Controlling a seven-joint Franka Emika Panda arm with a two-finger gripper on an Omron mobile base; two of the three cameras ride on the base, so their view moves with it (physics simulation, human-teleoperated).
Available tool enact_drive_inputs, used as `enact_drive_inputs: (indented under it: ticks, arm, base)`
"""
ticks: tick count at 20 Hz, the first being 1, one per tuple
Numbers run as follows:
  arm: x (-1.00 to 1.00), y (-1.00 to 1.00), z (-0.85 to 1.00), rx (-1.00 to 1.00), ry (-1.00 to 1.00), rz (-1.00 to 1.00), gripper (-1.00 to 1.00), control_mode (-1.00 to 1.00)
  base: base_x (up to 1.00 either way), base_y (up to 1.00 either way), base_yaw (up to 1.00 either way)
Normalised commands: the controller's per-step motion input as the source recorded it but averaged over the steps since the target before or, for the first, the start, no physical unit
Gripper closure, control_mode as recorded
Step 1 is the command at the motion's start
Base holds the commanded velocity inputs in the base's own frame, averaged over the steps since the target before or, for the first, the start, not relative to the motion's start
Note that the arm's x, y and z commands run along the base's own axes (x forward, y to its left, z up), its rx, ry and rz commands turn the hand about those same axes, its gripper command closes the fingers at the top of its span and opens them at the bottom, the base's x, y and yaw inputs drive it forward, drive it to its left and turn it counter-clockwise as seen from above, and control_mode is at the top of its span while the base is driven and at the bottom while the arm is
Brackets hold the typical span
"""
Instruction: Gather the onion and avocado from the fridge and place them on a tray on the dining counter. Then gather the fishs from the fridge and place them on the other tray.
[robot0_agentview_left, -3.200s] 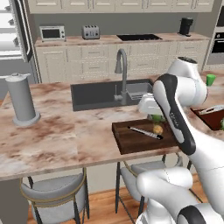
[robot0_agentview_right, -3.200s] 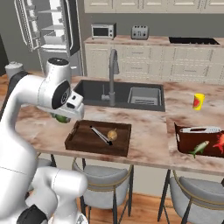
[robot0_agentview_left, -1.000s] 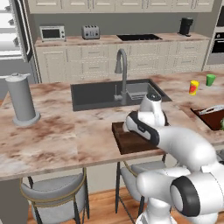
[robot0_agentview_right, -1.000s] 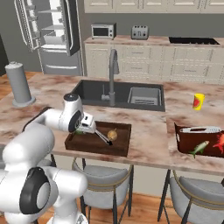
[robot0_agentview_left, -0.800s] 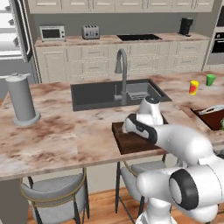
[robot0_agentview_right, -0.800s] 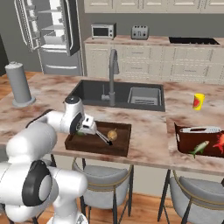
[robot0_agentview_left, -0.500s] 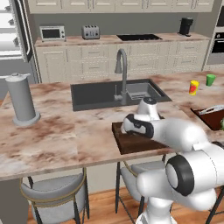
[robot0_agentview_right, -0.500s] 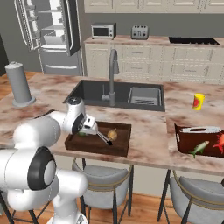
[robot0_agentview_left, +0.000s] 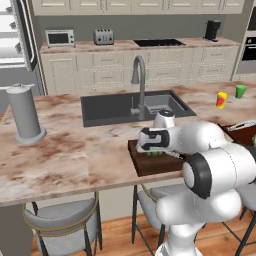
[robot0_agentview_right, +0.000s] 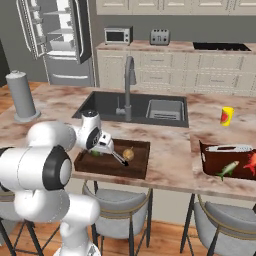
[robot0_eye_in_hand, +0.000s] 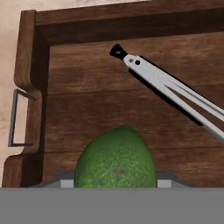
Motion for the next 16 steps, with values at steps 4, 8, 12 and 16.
enact_drive_inputs:
  ticks: [4,8,12,16]
  arm:
    - [0.05,0.0,-0.32,0.0,0.01,0.0,1.0,-1.0]
    - [0.05,0.0,-0.31,0.0,0.0,0.0,1.0,-1.0]
    - [0.04,0.05,-0.28,0.0,0.0,0.0,-1.0,-1.0]
    - [0.0,0.0,-0.07,0.0,0.0,0.0,-1.0,-1.0]
  base:
    - [0.0,0.0,0.0]
    - [0.0,0.0,0.0]
    - [0.0,0.0,0.0]
    - [0.0,0.0,0.0]
